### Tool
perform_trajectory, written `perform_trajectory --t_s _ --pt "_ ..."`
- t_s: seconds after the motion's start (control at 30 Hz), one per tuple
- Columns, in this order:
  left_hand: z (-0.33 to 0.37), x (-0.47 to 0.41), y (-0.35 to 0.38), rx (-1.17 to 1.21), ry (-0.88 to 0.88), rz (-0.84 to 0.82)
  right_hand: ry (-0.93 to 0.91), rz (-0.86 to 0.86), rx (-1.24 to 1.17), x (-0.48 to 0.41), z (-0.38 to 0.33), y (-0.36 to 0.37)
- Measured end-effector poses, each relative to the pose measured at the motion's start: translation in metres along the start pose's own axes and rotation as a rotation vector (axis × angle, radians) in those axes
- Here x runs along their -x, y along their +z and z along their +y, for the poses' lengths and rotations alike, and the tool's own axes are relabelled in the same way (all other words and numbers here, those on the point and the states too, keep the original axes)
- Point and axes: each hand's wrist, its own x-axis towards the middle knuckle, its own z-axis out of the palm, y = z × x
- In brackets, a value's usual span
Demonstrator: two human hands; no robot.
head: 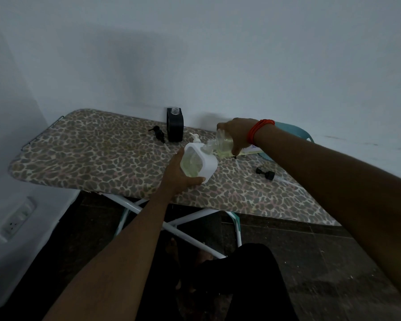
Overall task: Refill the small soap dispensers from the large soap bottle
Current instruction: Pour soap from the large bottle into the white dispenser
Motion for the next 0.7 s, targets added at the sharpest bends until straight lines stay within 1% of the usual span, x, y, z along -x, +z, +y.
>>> perform_trajectory --t_s 0.7 --pt "0.0036 0.0018 -0.0017 0.001 -0.016 -0.008 0.012 -0.003 0.015 -0.0007 -0.0007 -0.0001"
